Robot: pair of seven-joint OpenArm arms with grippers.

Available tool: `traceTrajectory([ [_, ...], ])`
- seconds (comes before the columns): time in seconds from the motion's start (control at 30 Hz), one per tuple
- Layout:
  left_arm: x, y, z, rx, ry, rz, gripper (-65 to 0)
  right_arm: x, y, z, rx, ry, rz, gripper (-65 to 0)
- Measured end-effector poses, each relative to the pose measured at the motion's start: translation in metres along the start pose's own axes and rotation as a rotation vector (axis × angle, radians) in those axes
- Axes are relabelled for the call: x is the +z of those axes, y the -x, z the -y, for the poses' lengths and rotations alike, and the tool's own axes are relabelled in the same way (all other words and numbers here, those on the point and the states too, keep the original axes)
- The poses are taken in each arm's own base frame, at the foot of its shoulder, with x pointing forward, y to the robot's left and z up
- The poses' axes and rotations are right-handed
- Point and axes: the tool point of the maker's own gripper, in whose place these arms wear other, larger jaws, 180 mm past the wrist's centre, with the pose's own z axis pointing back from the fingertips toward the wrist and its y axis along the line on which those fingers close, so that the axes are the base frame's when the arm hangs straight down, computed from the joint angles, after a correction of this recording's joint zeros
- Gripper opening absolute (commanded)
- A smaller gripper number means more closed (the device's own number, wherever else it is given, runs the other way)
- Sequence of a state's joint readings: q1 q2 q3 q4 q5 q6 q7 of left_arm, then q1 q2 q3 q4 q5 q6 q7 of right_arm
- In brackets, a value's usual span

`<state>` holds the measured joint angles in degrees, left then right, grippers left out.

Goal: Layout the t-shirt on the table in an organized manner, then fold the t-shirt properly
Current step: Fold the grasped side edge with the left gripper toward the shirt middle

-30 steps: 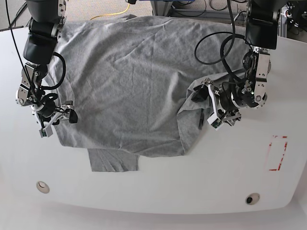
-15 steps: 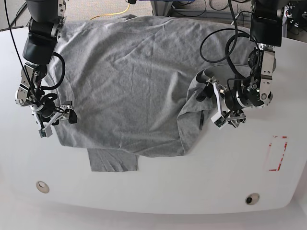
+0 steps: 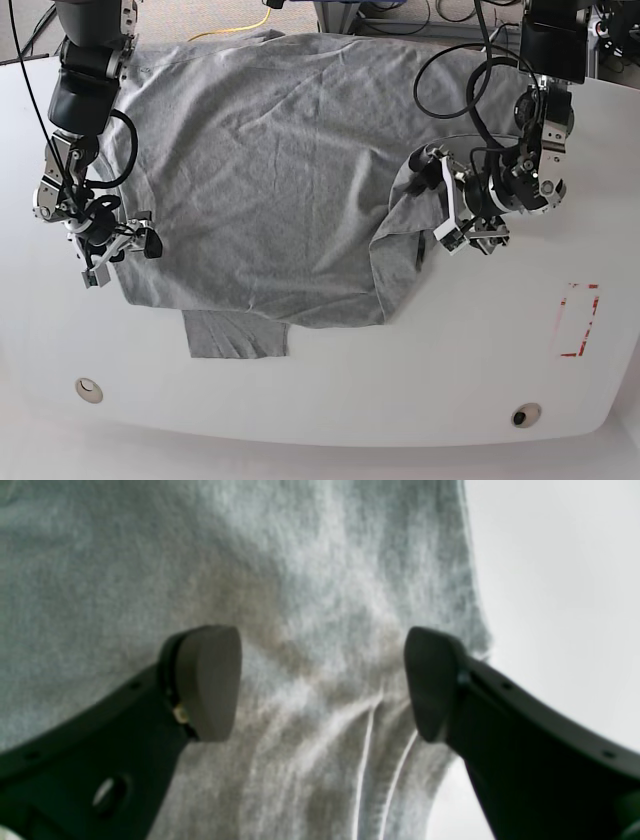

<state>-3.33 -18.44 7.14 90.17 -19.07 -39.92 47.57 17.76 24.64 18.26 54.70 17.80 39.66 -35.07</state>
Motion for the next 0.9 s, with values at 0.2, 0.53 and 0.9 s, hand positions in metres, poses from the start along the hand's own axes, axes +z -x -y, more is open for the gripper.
traceTrajectory([
  [0.2,-0.001,-0.002,0.002,0.005,0.006,0.007,-10.3,0.0,0.0,0.0,0.0,0.0,-0.001,-16.0],
  [0.53,-0.004,0.001,0.008,-0.007,0.02,-0.007,-10.4,0.0,0.0,0.0,-0.002,-0.002,0.001,-16.0],
  [0.9,-0.013,0.001,0.029,-0.048,0.077,-0.025,-34.3,0.0,0.0,0.0,-0.003,-0.001,0.002,-16.0],
])
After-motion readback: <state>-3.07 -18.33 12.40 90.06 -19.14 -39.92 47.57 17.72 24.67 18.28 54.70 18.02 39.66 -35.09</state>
